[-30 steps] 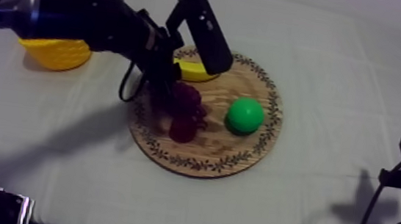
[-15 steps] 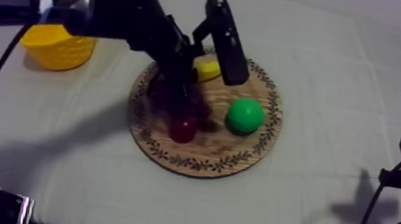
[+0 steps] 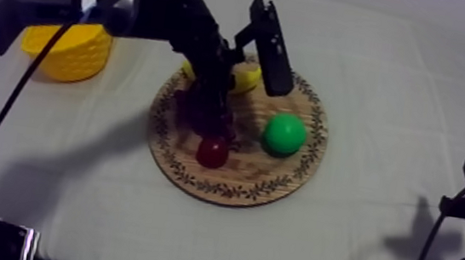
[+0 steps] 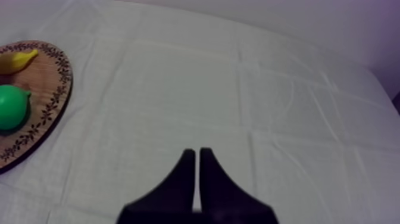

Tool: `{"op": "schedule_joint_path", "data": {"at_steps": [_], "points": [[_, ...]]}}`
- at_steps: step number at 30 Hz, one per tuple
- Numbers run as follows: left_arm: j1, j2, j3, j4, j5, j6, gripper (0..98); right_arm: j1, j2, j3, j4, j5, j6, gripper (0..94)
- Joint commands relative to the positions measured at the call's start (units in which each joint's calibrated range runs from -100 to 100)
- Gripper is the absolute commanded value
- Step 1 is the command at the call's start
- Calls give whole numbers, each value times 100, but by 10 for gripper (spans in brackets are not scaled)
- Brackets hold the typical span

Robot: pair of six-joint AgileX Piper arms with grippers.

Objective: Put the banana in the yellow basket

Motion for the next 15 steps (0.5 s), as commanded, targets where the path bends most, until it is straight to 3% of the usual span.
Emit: {"op": "schedule_joint_path", "data": {"at_steps": [1,8,15], "points": [[-11,61,-17,12,1,-5,397,2,-2,-3,-2,2,-1,3],[-23,321,-198,28,135,6,359,2,-2,-3,-2,2,-1,3],[47,402,-369,-95,251,321,207,2,-2,-3,-2,2,-1,3]]}}
